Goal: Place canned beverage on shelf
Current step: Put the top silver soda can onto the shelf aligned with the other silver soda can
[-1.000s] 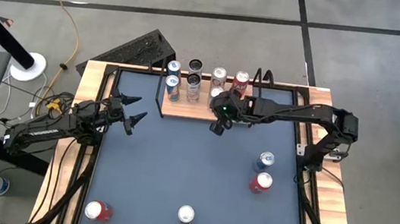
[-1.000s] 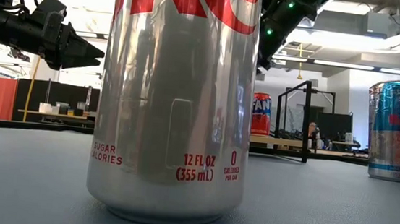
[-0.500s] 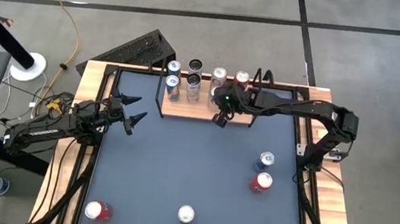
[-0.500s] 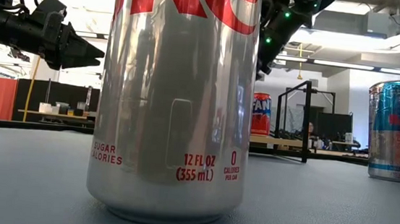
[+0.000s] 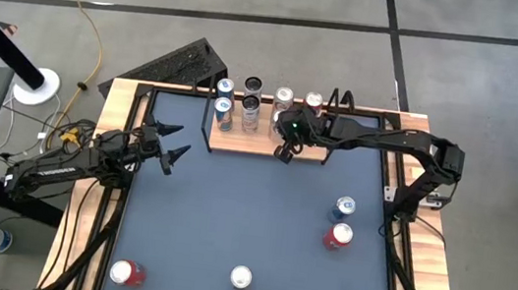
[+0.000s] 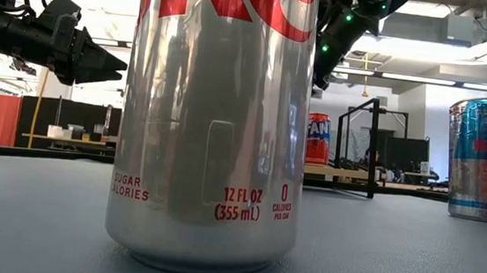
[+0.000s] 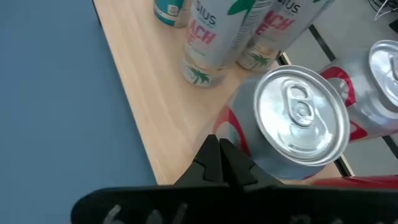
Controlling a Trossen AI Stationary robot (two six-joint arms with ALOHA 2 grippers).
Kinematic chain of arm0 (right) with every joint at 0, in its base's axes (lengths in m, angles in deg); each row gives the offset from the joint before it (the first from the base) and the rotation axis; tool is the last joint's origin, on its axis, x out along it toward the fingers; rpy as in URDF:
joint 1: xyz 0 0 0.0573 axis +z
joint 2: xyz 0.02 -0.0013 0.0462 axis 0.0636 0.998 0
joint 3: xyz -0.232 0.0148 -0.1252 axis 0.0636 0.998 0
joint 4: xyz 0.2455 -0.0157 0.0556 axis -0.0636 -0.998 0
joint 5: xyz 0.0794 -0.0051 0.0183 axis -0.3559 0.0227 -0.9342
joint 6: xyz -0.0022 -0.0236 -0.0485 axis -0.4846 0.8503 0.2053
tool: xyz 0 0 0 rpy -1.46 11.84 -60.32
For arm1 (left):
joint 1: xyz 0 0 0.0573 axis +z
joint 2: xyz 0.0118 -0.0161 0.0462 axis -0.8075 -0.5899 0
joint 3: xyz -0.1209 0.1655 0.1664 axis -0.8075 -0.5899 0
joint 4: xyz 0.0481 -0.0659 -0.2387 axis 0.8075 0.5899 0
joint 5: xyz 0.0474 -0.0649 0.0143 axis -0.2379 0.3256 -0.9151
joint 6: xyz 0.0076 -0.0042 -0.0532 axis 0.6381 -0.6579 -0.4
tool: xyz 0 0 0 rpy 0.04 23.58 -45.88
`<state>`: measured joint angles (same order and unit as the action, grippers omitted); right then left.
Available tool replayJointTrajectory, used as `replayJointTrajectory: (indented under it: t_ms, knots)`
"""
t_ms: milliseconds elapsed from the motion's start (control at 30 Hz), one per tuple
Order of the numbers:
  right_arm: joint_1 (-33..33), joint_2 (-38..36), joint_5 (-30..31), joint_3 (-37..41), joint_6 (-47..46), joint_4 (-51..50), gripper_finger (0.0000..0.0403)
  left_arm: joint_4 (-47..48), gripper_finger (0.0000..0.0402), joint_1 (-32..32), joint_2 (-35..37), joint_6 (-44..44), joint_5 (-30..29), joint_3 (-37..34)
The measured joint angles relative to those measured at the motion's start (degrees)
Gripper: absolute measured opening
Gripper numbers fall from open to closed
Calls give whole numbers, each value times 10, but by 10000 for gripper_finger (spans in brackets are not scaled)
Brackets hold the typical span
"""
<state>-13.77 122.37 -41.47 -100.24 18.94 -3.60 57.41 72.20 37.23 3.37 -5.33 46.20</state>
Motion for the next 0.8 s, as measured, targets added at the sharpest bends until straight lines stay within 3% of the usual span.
replayJointTrajectory:
  t_ms: [800]
  knots:
    - [-6,0,-16,0,0,35,0,0,327,0,0,0,0,0]
